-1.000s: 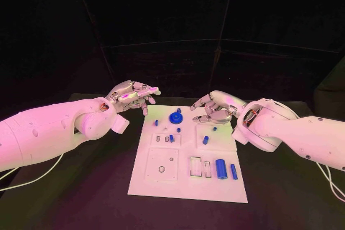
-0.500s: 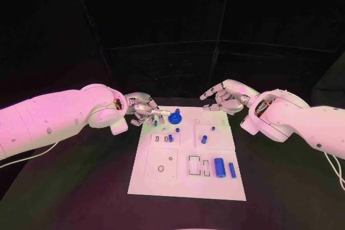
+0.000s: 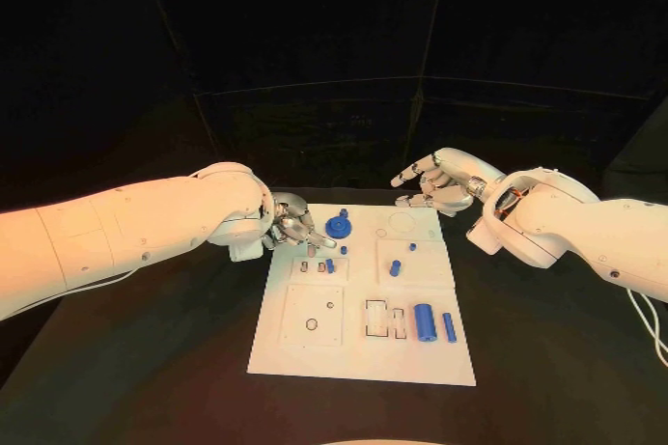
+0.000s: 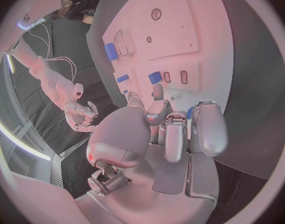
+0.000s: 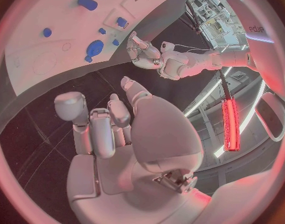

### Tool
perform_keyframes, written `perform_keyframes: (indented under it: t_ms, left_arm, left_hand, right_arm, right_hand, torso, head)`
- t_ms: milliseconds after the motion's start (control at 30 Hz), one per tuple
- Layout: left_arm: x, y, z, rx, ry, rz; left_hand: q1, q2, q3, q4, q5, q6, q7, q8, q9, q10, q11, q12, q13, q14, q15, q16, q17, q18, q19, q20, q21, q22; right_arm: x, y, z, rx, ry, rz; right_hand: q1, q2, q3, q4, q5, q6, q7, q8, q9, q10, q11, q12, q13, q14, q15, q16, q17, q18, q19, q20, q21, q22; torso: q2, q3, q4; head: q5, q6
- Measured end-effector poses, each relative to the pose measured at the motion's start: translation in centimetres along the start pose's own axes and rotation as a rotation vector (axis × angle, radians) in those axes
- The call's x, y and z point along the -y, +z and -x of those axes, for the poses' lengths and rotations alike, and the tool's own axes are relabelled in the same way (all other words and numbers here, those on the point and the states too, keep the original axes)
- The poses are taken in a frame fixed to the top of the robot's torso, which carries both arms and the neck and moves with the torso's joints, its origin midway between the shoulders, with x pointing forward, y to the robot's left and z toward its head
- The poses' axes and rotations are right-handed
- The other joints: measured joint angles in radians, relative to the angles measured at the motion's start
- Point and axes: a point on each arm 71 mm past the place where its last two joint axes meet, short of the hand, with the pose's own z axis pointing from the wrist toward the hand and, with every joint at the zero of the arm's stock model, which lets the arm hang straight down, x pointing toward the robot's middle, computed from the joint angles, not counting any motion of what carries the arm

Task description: Assemble the parts on the task board

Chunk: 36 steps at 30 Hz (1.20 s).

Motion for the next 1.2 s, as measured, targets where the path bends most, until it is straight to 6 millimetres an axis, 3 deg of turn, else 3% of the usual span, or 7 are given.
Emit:
perform_keyframes:
  t_ms: [200,267,300,400,500,667,1200]
  left_arm:
    - [0.5,0.6,0.0,0.005,0.043,0.034]
    - [0.6,0.7,0.1,0.006,0.055,0.042]
    - [0.8,0.8,0.0,0.006,0.06,0.044]
    - [1.2,1.0,0.0,0.004,0.075,0.048]
    - [1.6,1.2,-0.1,0.001,0.088,0.05]
    - [2.1,1.6,-0.2,-0.011,0.105,0.056]
    - [2.7,2.5,-0.6,-0.063,0.144,0.076]
  left_hand:
    - [-0.019,0.006,-0.01,0.004,0.0,-0.017,-0.005,0.024,0.025,-0.004,-0.004,0.006,0.006,0.0,0.0,0.0,0.0,0.0,0.0,0.0,0.0,0.001]
    - [-0.019,0.006,-0.015,0.008,0.0,-0.025,-0.002,0.032,0.031,-0.004,-0.004,0.006,0.006,0.0,0.0,0.0,0.0,0.0,0.0,0.0,0.0,0.001]
    - [-0.019,0.006,-0.017,0.006,0.0,-0.028,-0.001,0.032,0.033,-0.004,-0.004,0.006,0.006,0.0,0.0,0.0,0.0,0.0,0.0,0.0,0.0,0.001]
    - [-0.019,0.006,-0.017,0.006,0.0,-0.028,-0.001,0.032,0.037,-0.004,-0.004,0.006,0.007,0.0,0.0,0.0,0.0,0.0,0.0,0.0,0.0,0.001]
    - [-0.019,0.006,-0.017,0.006,0.0,-0.034,0.0,0.039,0.042,-0.004,-0.004,0.006,0.007,0.0,0.0,0.0,0.0,0.0,0.0,0.0,0.0,0.001]
    - [-0.011,0.014,-0.014,-0.003,0.0,-0.047,0.001,0.05,0.052,-0.011,-0.003,0.006,0.004,0.0,0.0,0.0,0.0,0.0,0.0,0.0,0.0,-0.001]
    - [-0.005,0.019,-0.012,-0.006,0.0,-0.058,0.004,0.054,0.059,-0.014,0.0,0.006,0.0,0.0,0.0,0.0,0.0,0.0,0.0,0.0,0.0,-0.002]
  right_arm:
    - [0.2,0.1,0.1,0.008,0.001,-0.006]
    - [0.2,0.2,0.2,0.013,0.006,-0.009]
    - [0.3,0.2,0.2,0.016,0.011,-0.011]
    - [0.4,0.5,0.3,0.03,0.04,-0.02]
    - [0.7,0.7,0.6,0.049,0.093,-0.034]
    - [1.1,1.0,0.9,0.083,0.198,-0.051]
    - [1.5,1.5,1.7,0.148,0.352,-0.052]
  right_hand:
    - [0.0,0.0,0.0,0.0,0.01,-0.001,0.0,0.004,-0.001,-0.049,0.002,-0.053,-0.052,0.0,0.0,-0.043,0.0,0.009,-0.039,0.002,-0.049,-0.076]
    - [0.01,0.003,0.013,-0.005,0.016,-0.013,0.007,0.016,-0.003,-0.208,0.006,-0.232,-0.232,-0.059,0.002,-0.192,-0.092,0.056,-0.158,0.005,-0.196,-0.304]
    - [0.015,0.001,0.023,-0.005,0.016,-0.016,0.009,0.022,-0.003,-0.264,0.007,-0.301,-0.3,-0.099,0.004,-0.266,-0.156,0.062,-0.193,0.007,-0.244,-0.359]
    - [0.029,-0.005,0.062,-0.009,0.016,-0.027,0.02,0.037,-0.003,-0.363,0.019,-0.415,-0.403,-0.275,0.016,-0.56,-0.409,0.062,-0.263,0.016,-0.346,-0.435]
    - [0.053,-0.013,0.122,-0.023,0.007,-0.039,0.032,0.046,-0.002,-0.448,0.044,-0.513,-0.49,-0.399,0.04,-0.747,-0.535,0.062,-0.348,0.032,-0.457,-0.494]
    - [0.057,-0.018,0.221,-0.043,0.001,-0.06,0.027,0.061,-0.004,-0.509,0.076,-0.653,-0.654,-0.453,0.076,-0.963,-0.691,0.062,-0.42,0.062,-0.584,-0.565]
    - [0.04,-0.041,0.248,-0.067,-0.004,-0.081,0.023,0.091,-0.005,-0.499,0.086,-0.683,-0.814,-0.412,0.084,-1.083,-0.798,0.062,-0.402,0.08,-0.655,-0.612]
  torso:
    - [0.001,-0.0012,0.0003]
    - [0.001,-0.0015,0.0003]
    - [0.001,-0.0016,0.0003]
    - [0.001,-0.0017,0.0002]
    - [0.001,-0.0018,0.0003]
    - [0.001,-0.0018,0.0003]
    - [0.001,-0.0013,0.0006]
  head:
    - [-0.001,-0.003]
    - [-0.001,-0.005]
    - [-0.002,-0.006]
    - [-0.004,-0.007]
    - [-0.005,-0.009]
    - [-0.006,-0.011]
    - [-0.004,-0.02]
